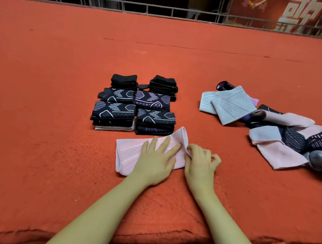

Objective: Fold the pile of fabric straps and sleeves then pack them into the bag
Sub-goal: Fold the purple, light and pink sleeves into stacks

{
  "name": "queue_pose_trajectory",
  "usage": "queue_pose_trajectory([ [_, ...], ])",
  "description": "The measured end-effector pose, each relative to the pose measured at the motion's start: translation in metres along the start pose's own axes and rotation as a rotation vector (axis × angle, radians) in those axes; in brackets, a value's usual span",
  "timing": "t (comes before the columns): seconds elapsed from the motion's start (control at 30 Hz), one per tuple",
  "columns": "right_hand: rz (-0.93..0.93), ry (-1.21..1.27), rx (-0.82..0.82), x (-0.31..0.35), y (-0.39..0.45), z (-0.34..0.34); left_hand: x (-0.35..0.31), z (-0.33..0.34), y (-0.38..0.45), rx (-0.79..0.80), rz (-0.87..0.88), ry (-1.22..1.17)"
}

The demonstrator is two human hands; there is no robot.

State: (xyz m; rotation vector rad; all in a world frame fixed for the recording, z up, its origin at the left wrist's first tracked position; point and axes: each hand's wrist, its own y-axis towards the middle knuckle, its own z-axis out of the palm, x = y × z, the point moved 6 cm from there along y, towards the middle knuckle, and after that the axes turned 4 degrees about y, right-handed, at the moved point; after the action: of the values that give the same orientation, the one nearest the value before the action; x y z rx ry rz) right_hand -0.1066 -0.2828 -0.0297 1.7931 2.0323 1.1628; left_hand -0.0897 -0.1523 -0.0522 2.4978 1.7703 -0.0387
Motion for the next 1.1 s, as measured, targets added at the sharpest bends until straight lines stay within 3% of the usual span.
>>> queue_pose_trajectory([
  [0.13, 0.018, -0.075, -0.029, -0.003, 0.0, 0.0, -0.001, 0.0, -0.001, -0.04, 0.005, -0.011],
  [0.4, -0.069, 0.039, -0.055, 0.006, -0.002, -0.011, -0.002, -0.001, -0.001, 0.025, 0.029, 0.019],
  [0.6, -0.161, 0.236, 0.181, 0.015, -0.003, 0.005, 0.01, -0.003, -0.003, 0.172, 0.09, 0.083],
  [0.8, -0.192, 0.327, 0.379, 0.035, -0.008, 0.018, 0.05, -0.008, -0.027, 0.172, -0.007, 0.112],
  [0.9, -0.261, 0.278, 0.415, 0.053, -0.006, 0.024, 0.073, -0.014, -0.047, 0.118, -0.145, 0.187],
  [0.97, -0.279, 0.245, 0.451, 0.063, -0.006, 0.029, 0.087, -0.022, -0.059, -0.063, -0.278, 0.2],
  [1.03, -0.263, 0.254, 0.489, 0.072, -0.007, 0.033, 0.096, -0.025, -0.069, -0.206, -0.39, 0.094],
  [1.1, -0.278, 0.25, 0.511, 0.077, -0.009, 0.036, 0.096, -0.02, -0.075, -0.21, -0.454, 0.023],
])
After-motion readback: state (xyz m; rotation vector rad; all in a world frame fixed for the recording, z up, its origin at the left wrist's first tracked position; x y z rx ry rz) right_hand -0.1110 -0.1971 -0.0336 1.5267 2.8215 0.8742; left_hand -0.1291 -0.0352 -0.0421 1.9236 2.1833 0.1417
